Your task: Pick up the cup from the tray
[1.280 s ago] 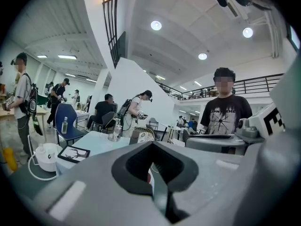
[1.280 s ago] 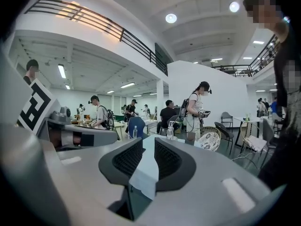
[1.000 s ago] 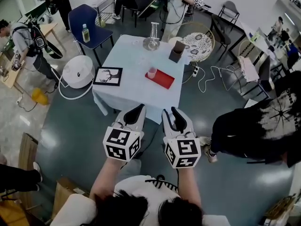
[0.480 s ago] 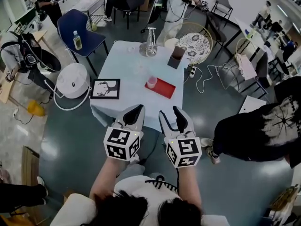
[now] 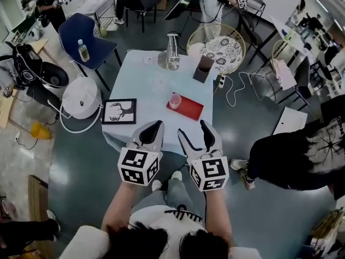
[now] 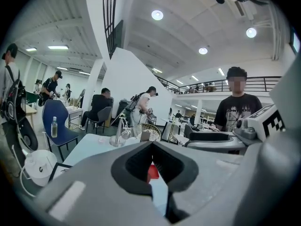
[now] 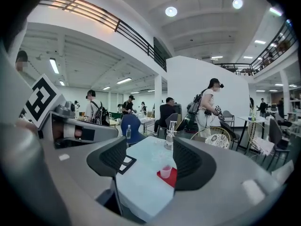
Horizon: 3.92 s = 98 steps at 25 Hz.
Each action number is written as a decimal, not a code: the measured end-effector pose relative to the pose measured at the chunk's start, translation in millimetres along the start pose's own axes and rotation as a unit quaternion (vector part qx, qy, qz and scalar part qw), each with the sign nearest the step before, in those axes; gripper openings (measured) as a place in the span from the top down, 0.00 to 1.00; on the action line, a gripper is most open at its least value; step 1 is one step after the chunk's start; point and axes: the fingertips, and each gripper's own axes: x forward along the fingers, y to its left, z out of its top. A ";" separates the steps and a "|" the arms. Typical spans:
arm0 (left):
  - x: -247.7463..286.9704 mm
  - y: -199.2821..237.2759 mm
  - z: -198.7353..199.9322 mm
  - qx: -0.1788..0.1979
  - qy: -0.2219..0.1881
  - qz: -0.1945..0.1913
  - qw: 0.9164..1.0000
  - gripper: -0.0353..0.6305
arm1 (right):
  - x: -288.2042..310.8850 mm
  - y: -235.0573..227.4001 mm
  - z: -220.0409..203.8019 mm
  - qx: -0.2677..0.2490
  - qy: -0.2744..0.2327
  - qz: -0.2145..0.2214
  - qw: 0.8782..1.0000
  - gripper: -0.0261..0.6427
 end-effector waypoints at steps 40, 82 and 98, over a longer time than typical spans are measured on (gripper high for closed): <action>209.3 137.6 -140.8 -0.041 0.074 0.084 0.993 0.95 | 258.7 -79.6 -196.2 0.027 0.082 0.047 0.995 0.34; 299.8 93.3 -110.0 -0.049 0.059 0.072 0.994 0.95 | 266.8 -196.3 -160.0 0.009 0.090 -0.015 0.996 0.47; 332.5 91.7 -131.5 -0.040 0.057 0.108 0.992 0.95 | 287.3 -216.8 -212.3 0.028 0.122 0.004 0.992 0.47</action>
